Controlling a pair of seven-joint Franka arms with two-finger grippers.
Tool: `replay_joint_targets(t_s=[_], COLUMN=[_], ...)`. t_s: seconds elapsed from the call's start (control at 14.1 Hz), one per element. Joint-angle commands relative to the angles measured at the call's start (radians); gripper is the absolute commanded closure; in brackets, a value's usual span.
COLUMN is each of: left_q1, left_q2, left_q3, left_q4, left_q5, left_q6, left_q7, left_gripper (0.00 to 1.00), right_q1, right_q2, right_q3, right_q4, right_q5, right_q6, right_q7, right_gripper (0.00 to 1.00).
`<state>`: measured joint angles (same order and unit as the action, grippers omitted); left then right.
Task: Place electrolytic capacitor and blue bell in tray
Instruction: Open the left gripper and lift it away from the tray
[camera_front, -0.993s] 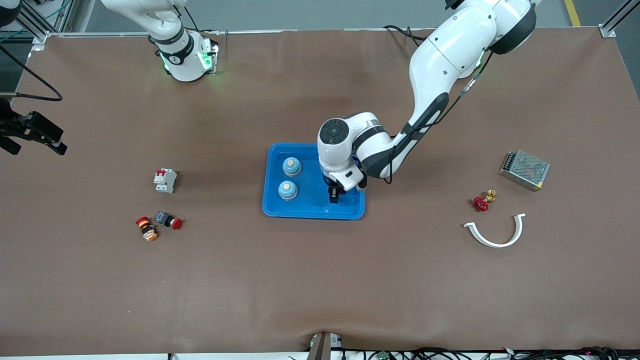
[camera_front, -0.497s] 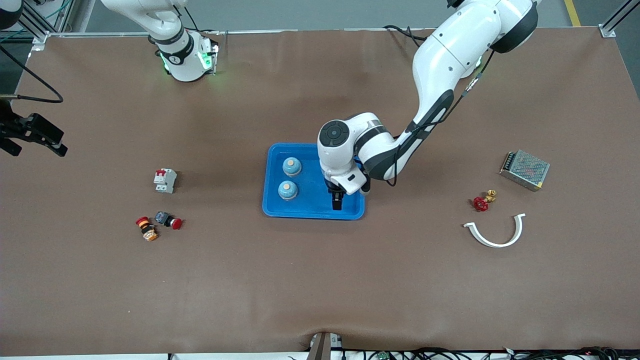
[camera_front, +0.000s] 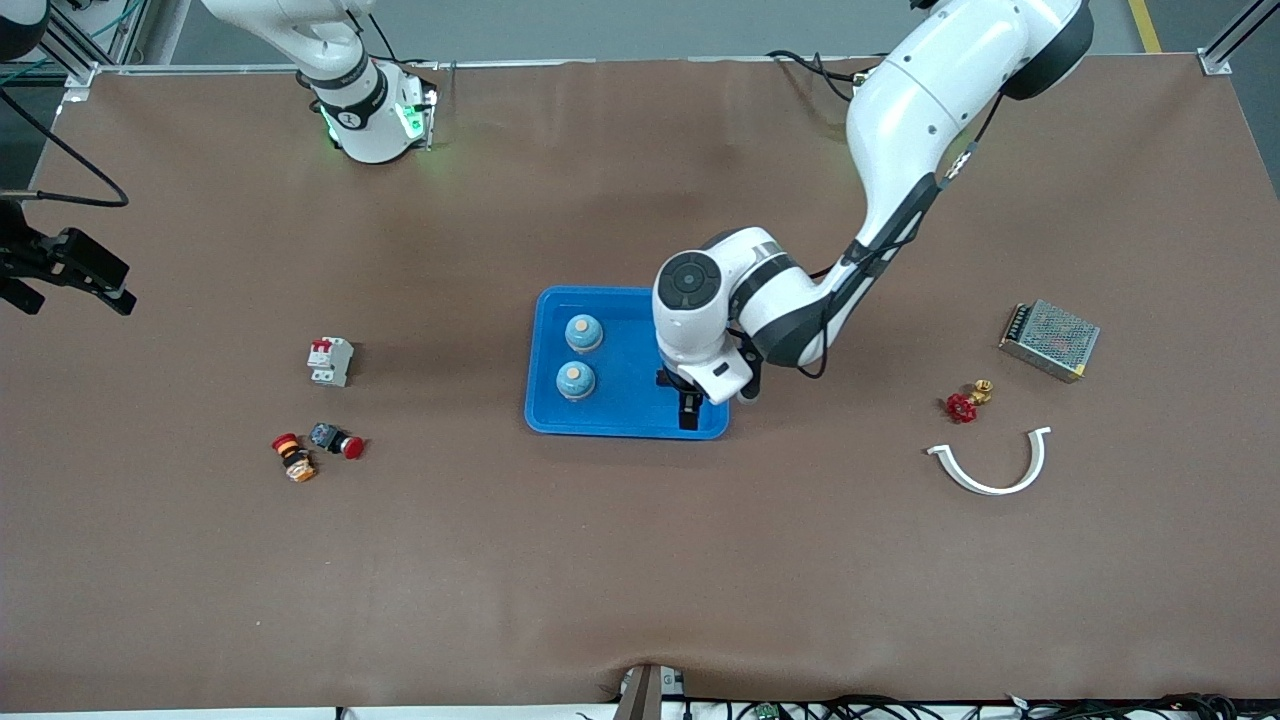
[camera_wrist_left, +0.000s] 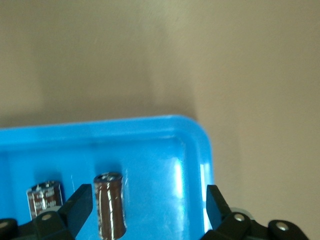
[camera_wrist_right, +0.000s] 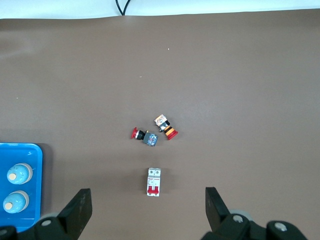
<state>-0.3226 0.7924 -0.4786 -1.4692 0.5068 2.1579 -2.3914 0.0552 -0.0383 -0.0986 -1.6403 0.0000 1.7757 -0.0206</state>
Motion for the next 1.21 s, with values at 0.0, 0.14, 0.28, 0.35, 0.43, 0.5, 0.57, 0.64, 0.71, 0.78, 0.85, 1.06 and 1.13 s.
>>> replay_joint_targets(t_s=[0.0,0.14,0.28,0.35,0.43,0.5,0.57,0.64,0.71,0.78,0.85,1.06,1.13], left_q1=[0.059,0.098,0.14,0.169,0.196,0.226,0.255,0.285,0.321,0.348,0.365,0.423,0.444], left_q2=[-0.03,-0.045,-0.051,-0.051,-0.059,-0.064,-0.068,-0.076,-0.079,-0.081,-0.09,-0.13,-0.142], left_q3=[-0.043,-0.063,-0.089,-0.109,-0.126,-0.136,-0.155,-0.175,-0.198,-0.213,-0.219,-0.221,-0.221], left_q4=[-0.008,-0.008,-0.008,-0.008,-0.01,-0.013,-0.013,-0.011,-0.014,-0.016,-0.016,-0.022,-0.025], left_q5=[-0.022,-0.022,-0.022,-0.022,-0.022,-0.022,-0.022,-0.022,-0.022,-0.022,-0.022,-0.017,-0.021], left_q6=[-0.042,-0.067,-0.087,-0.092,-0.093,-0.093,-0.107,-0.137,-0.15,-0.162,-0.183,-0.199,-0.226], left_q7=[0.076,0.142,0.201,0.233,0.268,0.302,0.342,0.392,0.461,0.515,0.55,0.738,0.83], left_gripper=[0.0,0.0,0.0,0.0,0.0,0.0,0.0,0.0,0.0,0.0,0.0,0.0,0.0], right_q1=[-0.008,-0.005,-0.003,-0.003,-0.005,-0.003,-0.003,-0.005,-0.009,-0.014,-0.015,-0.017,-0.017], right_q2=[-0.015,-0.015,-0.015,-0.015,-0.015,-0.015,-0.015,-0.015,-0.015,-0.015,-0.015,-0.015,-0.015], right_q3=[0.011,0.014,0.014,0.014,0.014,0.014,0.014,0.014,0.013,0.013,0.011,0.008,0.008], right_q4=[-0.015,-0.015,-0.015,-0.013,-0.013,-0.004,-0.004,-0.004,-0.004,-0.004,-0.004,-0.006,-0.006], right_q5=[-0.008,-0.008,-0.008,-0.008,-0.006,-0.006,-0.006,-0.006,-0.006,-0.005,-0.002,0.006,0.006], right_q6=[0.011,0.01,0.004,-0.007,-0.031,-0.063,-0.077,-0.088,-0.087,-0.084,-0.082,-0.087,-0.087], right_q7=[0.031,0.056,0.056,0.05,0.048,0.044,0.041,0.031,-0.007,-0.05,-0.053,-0.05,-0.05], right_gripper=[0.0,0.0,0.0,0.0,0.0,0.0,0.0,0.0,0.0,0.0,0.0,0.0,0.0])
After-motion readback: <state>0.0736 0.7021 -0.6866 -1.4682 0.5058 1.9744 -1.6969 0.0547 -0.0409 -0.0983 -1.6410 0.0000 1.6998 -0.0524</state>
